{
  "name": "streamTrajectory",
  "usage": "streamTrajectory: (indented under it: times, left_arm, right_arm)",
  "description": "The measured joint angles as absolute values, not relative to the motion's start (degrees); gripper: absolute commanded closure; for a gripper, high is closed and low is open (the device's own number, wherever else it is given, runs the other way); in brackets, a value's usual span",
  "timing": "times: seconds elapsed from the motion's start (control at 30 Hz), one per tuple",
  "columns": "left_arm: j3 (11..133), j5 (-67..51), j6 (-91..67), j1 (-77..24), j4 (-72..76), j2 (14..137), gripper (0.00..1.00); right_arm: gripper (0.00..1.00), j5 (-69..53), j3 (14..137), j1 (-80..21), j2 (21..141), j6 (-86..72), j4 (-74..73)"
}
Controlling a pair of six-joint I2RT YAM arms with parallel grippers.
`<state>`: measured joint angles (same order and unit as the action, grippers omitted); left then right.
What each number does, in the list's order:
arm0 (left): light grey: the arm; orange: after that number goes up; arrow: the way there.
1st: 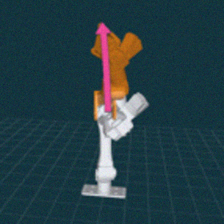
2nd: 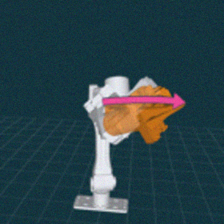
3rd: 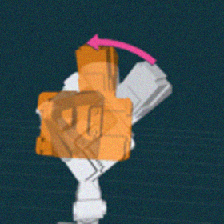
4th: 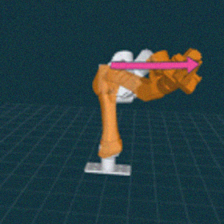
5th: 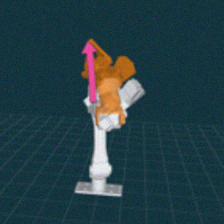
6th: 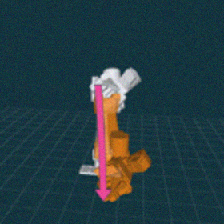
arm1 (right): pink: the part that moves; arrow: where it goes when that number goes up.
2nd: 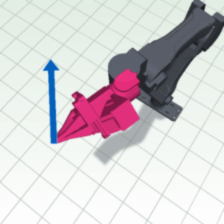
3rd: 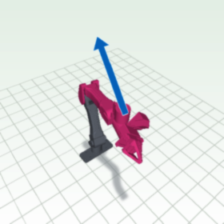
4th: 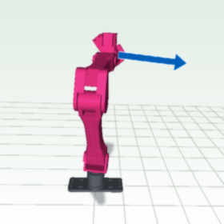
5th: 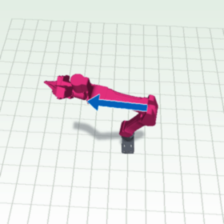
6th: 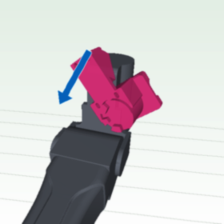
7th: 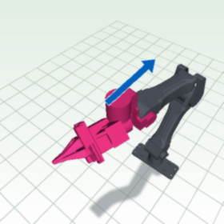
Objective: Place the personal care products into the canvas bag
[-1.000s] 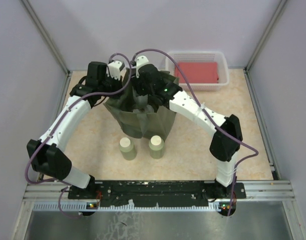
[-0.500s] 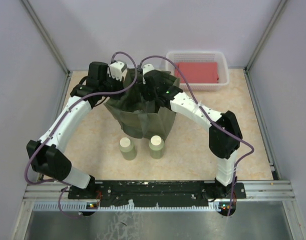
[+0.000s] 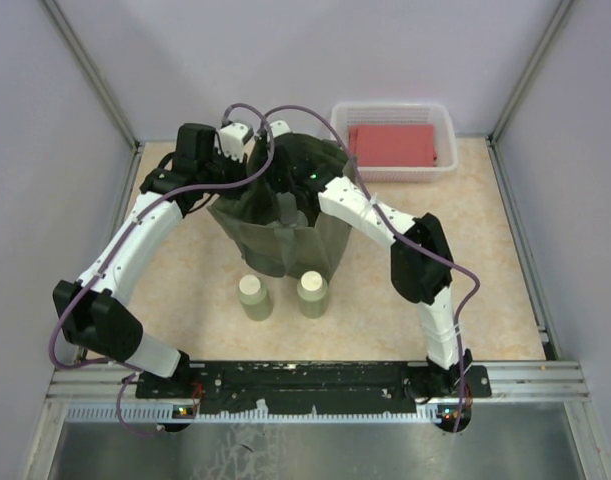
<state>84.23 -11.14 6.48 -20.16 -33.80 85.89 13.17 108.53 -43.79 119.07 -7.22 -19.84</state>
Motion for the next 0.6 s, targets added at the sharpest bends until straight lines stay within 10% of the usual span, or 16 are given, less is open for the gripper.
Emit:
streamTrajectory:
  times: [0.6]
  left_arm:
    - [84.6,-11.1,6.5,-20.1,-34.0,85.9,1.0]
  right_arm:
    - [1.0,20.4,108.4,-45.5,120.7,-13.9,-17.9]
